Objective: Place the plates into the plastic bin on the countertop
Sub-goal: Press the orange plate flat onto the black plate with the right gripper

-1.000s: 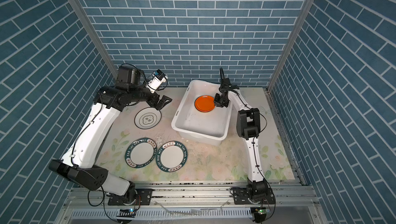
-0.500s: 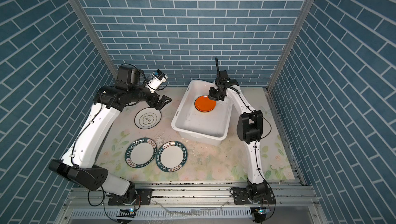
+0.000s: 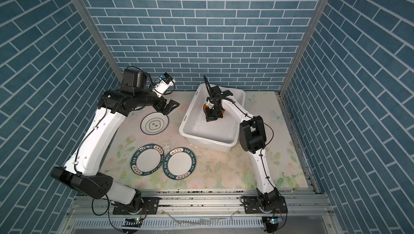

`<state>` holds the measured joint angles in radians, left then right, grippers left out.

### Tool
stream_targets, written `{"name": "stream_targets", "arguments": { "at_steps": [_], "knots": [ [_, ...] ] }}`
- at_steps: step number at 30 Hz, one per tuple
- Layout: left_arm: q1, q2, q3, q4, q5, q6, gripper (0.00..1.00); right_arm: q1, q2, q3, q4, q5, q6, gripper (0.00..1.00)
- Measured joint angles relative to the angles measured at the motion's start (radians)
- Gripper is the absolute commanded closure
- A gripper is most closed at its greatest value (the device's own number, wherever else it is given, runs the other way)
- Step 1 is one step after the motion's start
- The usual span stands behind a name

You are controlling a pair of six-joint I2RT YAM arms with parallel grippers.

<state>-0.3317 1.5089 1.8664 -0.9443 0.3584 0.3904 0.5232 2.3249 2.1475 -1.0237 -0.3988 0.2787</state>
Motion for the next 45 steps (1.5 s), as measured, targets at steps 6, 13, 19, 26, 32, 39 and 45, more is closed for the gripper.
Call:
{"name": "stream_targets", "arguments": {
  "at_steps": [6,13,19,26,32,39,45],
  "knots": [
    [0.0,0.0,0.0,0.0,-0.003,0.0,0.0,-0.008,0.041,0.001,0.006,0.03,0.0,0.95],
    [0.0,0.0,0.0,0.0,-0.008,0.0,0.0,-0.008,0.108,0.026,0.023,0.092,0.001,0.95],
    [0.0,-0.001,-0.004,0.0,-0.016,0.0,0.0,-0.008,0.131,0.068,0.034,0.148,0.001,0.95],
    [0.001,-0.005,-0.015,0.0,-0.018,0.0,0.0,-0.008,0.158,0.103,0.037,0.202,0.0,0.94],
    [0.001,-0.006,-0.016,0.0,-0.017,0.0,0.01,-0.008,0.185,0.124,0.036,0.227,0.001,0.94],
    [0.001,-0.006,-0.016,0.0,-0.016,-0.001,0.0,-0.008,0.196,0.158,0.034,0.258,0.001,0.91],
    [0.001,-0.006,-0.016,0.0,-0.016,-0.001,0.0,-0.009,0.213,0.185,0.029,0.276,0.001,0.9]
  ]
}}
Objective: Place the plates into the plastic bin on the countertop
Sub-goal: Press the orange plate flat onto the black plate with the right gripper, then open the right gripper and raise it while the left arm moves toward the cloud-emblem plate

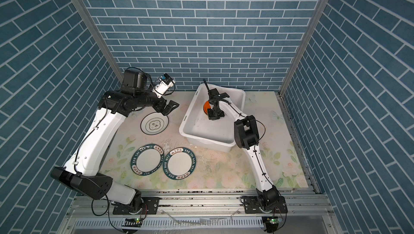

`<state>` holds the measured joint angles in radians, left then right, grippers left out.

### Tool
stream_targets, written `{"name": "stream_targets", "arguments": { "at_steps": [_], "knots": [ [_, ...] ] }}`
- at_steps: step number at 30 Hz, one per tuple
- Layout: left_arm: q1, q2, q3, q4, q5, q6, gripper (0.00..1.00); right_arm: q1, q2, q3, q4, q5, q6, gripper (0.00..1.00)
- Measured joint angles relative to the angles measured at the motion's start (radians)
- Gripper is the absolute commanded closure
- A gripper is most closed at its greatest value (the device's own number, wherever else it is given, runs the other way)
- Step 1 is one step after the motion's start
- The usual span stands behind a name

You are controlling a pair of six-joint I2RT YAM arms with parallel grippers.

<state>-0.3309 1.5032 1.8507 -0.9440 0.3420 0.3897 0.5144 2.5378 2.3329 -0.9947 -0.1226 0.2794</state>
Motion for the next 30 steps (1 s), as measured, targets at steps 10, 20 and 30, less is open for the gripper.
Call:
{"name": "stream_targets", "arguments": {
  "at_steps": [10,20,30],
  "knots": [
    [0.0,0.0,-0.001,0.0,0.0,0.0,0.0,-0.007,0.002,0.006,0.0,0.05,0.0,0.88],
    [0.0,0.0,-0.001,0.0,0.0,0.0,0.0,-0.013,0.002,0.028,-0.008,0.064,0.0,0.87],
    [0.004,-0.013,-0.028,0.0,-0.003,0.002,0.01,-0.018,-0.038,-0.029,0.018,0.058,0.0,0.82]
  ]
}}
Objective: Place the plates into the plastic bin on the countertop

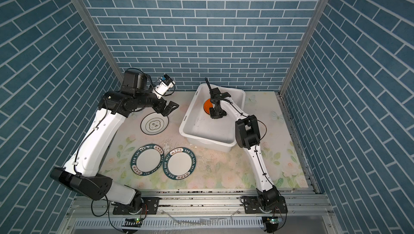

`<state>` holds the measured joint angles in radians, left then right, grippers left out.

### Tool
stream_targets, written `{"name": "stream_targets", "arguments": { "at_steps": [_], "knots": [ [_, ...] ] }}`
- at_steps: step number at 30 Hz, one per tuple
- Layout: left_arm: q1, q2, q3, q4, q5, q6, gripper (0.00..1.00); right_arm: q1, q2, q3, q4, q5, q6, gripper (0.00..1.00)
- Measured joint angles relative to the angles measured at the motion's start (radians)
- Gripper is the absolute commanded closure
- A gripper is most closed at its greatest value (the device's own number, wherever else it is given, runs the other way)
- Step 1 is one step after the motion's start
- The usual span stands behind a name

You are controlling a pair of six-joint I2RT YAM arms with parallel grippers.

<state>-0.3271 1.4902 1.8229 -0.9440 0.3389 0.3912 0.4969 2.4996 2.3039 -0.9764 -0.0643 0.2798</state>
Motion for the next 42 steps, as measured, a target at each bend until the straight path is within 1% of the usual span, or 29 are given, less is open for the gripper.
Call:
{"name": "stream_targets", "arguments": {
  "at_steps": [6,10,13,15,18,21,24,29,31,32,36,42],
  "knots": [
    [0.021,-0.019,-0.051,0.0,-0.01,-0.011,0.01,-0.01,-0.13,-0.046,0.023,-0.05,0.005,0.82],
    [0.066,-0.02,-0.084,0.0,-0.006,-0.051,0.0,-0.013,-0.247,-0.082,0.04,-0.099,0.015,0.82],
    [0.138,-0.008,-0.09,0.001,0.014,-0.113,0.01,-0.016,-0.338,-0.128,0.056,-0.138,0.034,0.82],
    [0.208,0.02,-0.079,-0.003,0.035,-0.173,0.0,-0.016,-0.393,-0.155,0.066,-0.17,0.047,0.83],
    [0.314,0.102,-0.036,-0.003,0.083,-0.263,0.0,-0.016,-0.459,-0.201,0.098,-0.223,0.076,0.83],
    [0.413,0.187,-0.024,0.003,0.138,-0.34,0.0,-0.016,-0.506,-0.253,0.134,-0.272,0.114,0.83],
    [0.481,0.263,-0.016,0.0,0.164,-0.385,0.0,-0.016,-0.534,-0.288,0.163,-0.307,0.144,0.84],
    [0.529,0.347,-0.013,-0.002,0.206,-0.405,0.01,-0.016,-0.576,-0.359,0.212,-0.349,0.191,0.85],
    [0.541,0.369,-0.013,-0.002,0.218,-0.404,0.04,-0.016,-0.593,-0.38,0.221,-0.36,0.205,0.86],
    [0.546,0.381,-0.011,-0.002,0.224,-0.403,0.07,-0.016,-0.6,-0.388,0.225,-0.364,0.213,0.86],
    [0.567,0.439,0.013,-0.009,0.228,-0.373,0.13,-0.016,-0.628,-0.415,0.24,-0.377,0.23,0.87],
    [0.603,0.529,0.019,-0.005,0.23,-0.333,0.15,-0.016,-0.654,-0.441,0.256,-0.401,0.268,0.87]
  ]
}}
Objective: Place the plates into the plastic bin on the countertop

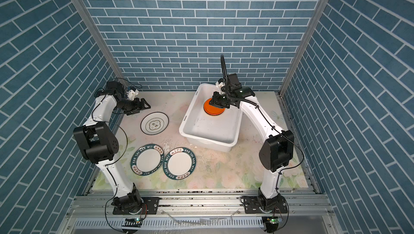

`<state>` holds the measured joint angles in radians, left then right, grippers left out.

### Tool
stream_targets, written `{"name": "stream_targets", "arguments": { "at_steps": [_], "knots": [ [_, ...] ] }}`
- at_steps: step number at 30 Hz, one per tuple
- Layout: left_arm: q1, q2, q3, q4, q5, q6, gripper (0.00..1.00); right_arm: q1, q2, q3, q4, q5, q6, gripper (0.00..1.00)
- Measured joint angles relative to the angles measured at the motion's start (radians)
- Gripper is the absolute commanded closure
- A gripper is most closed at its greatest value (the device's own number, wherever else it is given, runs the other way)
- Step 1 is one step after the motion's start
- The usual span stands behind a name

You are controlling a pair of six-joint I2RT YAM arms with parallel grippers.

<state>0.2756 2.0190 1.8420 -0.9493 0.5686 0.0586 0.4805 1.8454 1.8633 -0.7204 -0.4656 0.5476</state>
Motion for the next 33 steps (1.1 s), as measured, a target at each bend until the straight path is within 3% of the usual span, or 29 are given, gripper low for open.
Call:
{"name": "stream_targets", "arguments": {
  "at_steps": [13,33],
  "knots": [
    [0.055,0.209,0.11,-0.04,0.038,0.051,0.14,0.0,-0.017,-0.071,0.076,-0.024,0.091,0.89],
    [0.098,0.281,0.123,-0.047,0.046,0.029,0.21,-0.004,-0.009,-0.076,0.094,-0.036,0.127,0.92]
  ]
}}
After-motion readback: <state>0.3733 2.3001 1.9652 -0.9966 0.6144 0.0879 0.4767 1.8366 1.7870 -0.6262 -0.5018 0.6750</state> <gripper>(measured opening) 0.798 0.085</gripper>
